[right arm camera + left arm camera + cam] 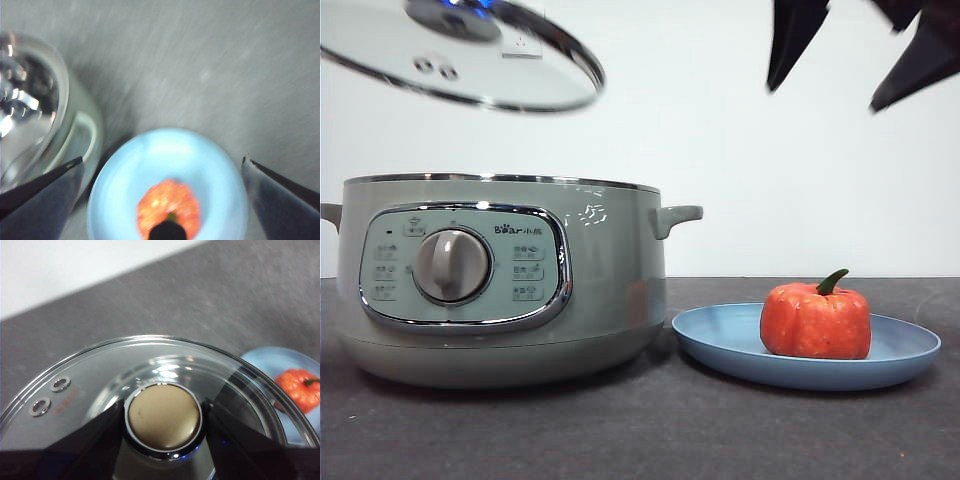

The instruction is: Take the pumpkin out from the steamer,put the pumpkin in the blue plate,close the lid

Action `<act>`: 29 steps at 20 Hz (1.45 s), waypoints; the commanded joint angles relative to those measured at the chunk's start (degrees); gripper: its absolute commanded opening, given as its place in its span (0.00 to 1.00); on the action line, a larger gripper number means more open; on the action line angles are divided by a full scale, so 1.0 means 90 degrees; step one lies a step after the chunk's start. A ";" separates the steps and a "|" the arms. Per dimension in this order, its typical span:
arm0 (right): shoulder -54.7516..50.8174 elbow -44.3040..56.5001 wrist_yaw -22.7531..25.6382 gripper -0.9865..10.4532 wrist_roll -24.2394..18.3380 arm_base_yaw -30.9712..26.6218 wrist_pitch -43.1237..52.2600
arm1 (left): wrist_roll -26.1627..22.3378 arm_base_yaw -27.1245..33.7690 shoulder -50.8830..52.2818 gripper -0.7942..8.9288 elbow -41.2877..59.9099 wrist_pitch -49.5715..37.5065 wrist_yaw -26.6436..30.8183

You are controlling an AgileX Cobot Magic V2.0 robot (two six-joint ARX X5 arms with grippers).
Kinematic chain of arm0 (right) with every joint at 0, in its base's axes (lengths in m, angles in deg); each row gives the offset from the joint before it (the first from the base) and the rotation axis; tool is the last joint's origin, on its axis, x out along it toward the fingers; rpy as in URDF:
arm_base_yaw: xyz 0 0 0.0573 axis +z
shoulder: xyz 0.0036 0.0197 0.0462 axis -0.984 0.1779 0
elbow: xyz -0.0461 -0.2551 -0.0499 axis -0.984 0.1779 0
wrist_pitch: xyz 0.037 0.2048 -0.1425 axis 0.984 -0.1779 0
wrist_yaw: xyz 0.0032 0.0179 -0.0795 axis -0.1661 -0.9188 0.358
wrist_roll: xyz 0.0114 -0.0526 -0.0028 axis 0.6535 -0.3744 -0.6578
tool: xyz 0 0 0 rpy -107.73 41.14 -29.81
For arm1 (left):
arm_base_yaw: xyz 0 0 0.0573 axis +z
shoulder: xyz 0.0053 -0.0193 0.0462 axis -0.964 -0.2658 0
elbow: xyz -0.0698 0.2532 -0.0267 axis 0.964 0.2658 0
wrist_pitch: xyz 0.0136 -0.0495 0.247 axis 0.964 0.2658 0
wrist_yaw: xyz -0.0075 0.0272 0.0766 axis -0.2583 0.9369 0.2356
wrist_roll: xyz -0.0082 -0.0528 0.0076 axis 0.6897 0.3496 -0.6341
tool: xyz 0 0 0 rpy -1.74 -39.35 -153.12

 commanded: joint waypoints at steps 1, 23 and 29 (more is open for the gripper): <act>-0.0308 0.0051 0.0338 0.55 -0.0024 0.0002 -0.0015 | -0.0051 -0.0010 -0.0321 0.07 -0.0080 -0.0362 -0.0216; -0.0821 0.0051 0.0500 0.55 -0.0024 0.0002 -0.0109 | -0.0056 -0.0379 -0.1758 0.07 -0.0070 -0.0549 -0.0301; -0.0821 0.0051 0.0483 0.55 -0.0024 0.0002 -0.0107 | -0.0056 -0.0372 -0.1758 0.08 -0.0070 -0.0284 -0.0255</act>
